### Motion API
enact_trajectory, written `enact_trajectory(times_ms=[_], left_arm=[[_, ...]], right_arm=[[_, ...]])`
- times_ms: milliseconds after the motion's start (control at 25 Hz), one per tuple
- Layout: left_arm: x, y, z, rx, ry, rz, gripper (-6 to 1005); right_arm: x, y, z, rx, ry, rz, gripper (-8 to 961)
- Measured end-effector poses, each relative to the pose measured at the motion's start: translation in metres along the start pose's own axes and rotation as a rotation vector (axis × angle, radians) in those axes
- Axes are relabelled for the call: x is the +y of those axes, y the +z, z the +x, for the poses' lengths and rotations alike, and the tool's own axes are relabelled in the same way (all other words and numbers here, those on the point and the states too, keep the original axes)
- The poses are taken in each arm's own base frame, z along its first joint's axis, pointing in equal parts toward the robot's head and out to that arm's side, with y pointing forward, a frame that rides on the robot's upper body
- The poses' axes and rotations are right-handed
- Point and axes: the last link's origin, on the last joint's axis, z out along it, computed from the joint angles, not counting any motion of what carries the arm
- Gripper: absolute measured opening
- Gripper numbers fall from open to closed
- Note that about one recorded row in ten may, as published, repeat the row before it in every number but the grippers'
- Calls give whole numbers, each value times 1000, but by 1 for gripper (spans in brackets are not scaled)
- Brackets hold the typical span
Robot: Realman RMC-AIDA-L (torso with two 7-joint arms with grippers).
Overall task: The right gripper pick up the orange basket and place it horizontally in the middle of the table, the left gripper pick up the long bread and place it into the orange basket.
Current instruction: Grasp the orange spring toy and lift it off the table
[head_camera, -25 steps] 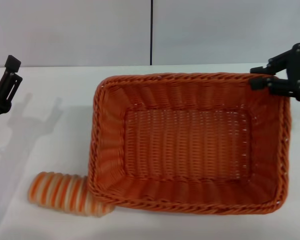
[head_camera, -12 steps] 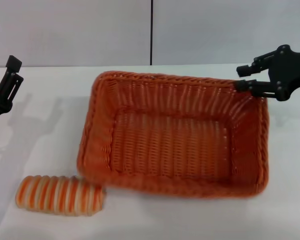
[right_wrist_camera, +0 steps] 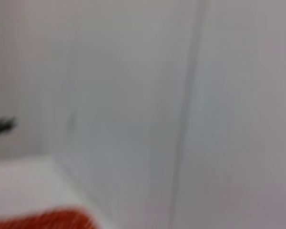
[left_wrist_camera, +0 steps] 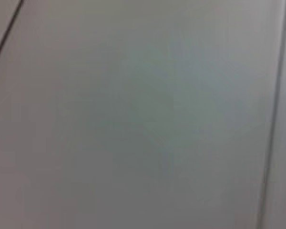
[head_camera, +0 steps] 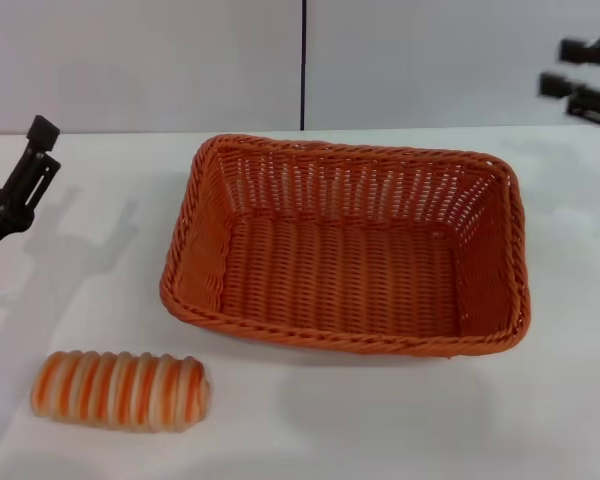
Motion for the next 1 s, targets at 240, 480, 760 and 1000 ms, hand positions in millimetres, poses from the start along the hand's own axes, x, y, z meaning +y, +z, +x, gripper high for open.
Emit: enact_trajectory(times_ms=[240,480,760,1000], left_arm=[[-18,-8,23,-103,-60,-215,843],[-36,-14,37,-313,-123,-342,843],[-58,-34,41,-546,-172,-359,843],[-62,-52,39,-646,-184,-355,843]], right_arm=[[5,-39,27,-117,127,162,465],[20,-75,59,-222,255,347,465],[43,-111,98,-369,328,688,465],[48,-123,110,-394,365,814,465]])
